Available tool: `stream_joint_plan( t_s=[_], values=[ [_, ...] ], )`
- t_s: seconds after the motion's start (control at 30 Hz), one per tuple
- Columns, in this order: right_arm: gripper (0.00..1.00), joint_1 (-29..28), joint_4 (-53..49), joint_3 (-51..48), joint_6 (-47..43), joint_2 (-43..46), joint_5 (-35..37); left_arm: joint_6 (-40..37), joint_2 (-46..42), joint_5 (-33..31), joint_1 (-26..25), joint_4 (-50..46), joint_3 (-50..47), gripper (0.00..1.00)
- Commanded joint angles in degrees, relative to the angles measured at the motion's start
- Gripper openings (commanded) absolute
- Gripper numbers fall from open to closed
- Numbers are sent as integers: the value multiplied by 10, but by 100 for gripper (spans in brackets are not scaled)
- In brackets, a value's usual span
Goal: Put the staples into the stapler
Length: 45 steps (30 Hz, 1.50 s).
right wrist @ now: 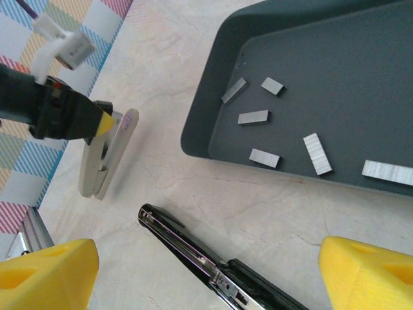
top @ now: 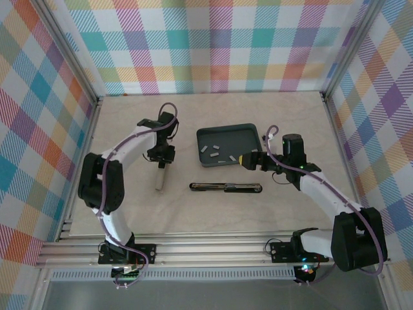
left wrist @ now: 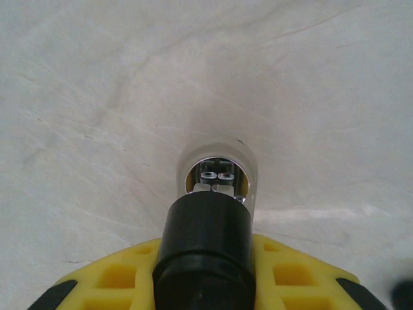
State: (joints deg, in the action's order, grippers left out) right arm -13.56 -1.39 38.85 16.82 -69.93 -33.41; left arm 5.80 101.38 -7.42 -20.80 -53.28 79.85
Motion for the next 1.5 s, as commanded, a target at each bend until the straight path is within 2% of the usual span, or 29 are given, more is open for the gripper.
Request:
stream_joint_plan(
  t_s=[0.0,0.1,0.23,0.3,0.47,0.57,0.67,0.9,1.17,1.47],
  values=[
    [88,-16,-11,32,-30,-14,10,-70,-72,45,7,6,-2,0],
    [87,-32,-22,55,-58,-36,12,-140,-113,96,7,37,-13,0],
    [86,-52,-19,77,-95,-44,6,-239,-161,231,7,77,-31,0],
    [86,-60,-8,82,-128,-41,-22,-284,-180,293,7,91,-41,0],
    [85,-94,-50,116,-272,-51,-101,-382,-206,442,7,88,-56,0],
    [81,-122,-85,137,-354,-63,-131,-441,-213,520,7,73,-61,0],
    [78,-154,-122,163,-419,-81,-140,-500,-218,574,6,58,-66,0],
    [79,-194,-150,218,-448,-138,-156,-565,-222,605,0,35,-69,0],
    [77,-212,-126,263,-413,-190,-221,-570,-220,590,-10,38,-67,0],
    [72,-231,-108,279,-366,-225,-223,-564,-221,588,-15,52,-71,0]
  ],
)
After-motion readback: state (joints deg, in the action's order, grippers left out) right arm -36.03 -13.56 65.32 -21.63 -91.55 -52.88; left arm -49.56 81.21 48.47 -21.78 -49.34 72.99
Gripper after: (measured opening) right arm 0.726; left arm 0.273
